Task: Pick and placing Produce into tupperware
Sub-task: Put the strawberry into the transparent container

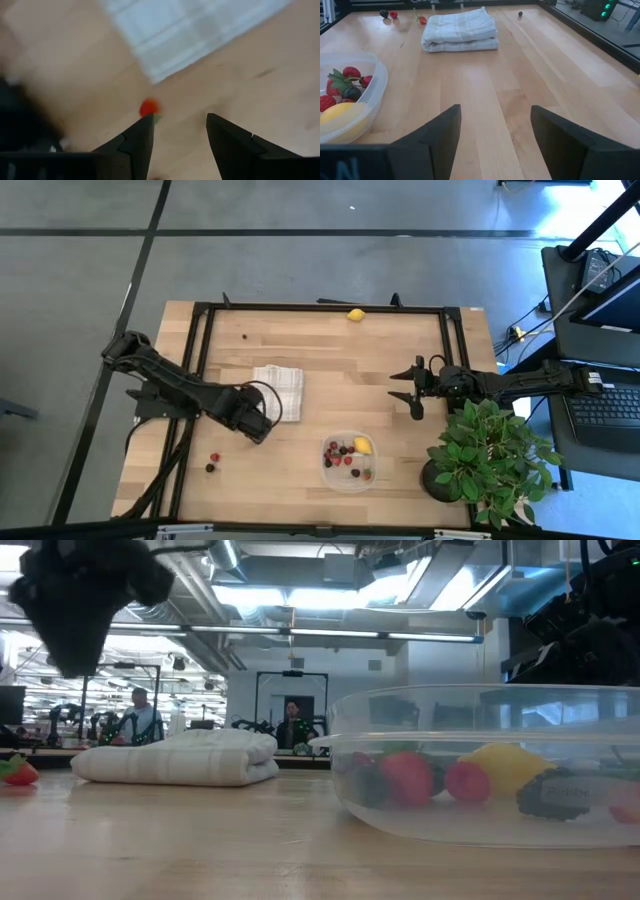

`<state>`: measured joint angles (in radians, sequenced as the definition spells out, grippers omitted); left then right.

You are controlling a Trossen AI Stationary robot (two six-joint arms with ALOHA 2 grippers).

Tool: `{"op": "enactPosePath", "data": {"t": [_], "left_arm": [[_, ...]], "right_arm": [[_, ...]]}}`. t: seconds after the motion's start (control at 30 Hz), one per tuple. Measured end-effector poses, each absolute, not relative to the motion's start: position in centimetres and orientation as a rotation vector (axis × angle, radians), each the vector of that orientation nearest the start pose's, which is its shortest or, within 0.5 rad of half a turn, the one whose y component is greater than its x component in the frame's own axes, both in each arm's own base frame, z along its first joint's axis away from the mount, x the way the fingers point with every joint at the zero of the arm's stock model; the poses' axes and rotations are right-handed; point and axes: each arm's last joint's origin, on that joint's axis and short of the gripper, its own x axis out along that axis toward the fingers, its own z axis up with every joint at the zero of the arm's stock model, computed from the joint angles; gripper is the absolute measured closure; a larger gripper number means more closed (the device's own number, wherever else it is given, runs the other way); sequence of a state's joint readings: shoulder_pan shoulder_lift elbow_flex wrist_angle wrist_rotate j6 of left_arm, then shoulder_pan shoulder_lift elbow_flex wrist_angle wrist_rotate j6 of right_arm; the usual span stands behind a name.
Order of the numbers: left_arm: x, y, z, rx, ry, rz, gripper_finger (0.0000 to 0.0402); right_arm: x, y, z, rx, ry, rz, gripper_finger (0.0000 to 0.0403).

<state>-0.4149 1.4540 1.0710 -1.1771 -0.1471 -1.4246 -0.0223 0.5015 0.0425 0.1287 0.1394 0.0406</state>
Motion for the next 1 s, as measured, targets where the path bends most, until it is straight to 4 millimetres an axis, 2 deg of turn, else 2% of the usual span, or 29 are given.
{"op": "enactPosePath", "data": {"t": [0.33,0.5,1.0], "left_arm": [[19.6,-9.8,19.6,-0.756,1.433,0.944,0.0227],[19.4,-10.2,18.2,-0.805,1.419,0.918,0.0227],[19.0,-10.2,16.4,-0.849,1.402,0.903,0.0228]], "right_arm": [[12.6,-0.7,14.4,0.023,0.327,-0.167,0.0162],[12.6,-0.7,14.4,0.027,0.326,-0.168,0.0162],[12.6,-0.7,14.4,0.028,0.326,-0.168,0.0162]]}}
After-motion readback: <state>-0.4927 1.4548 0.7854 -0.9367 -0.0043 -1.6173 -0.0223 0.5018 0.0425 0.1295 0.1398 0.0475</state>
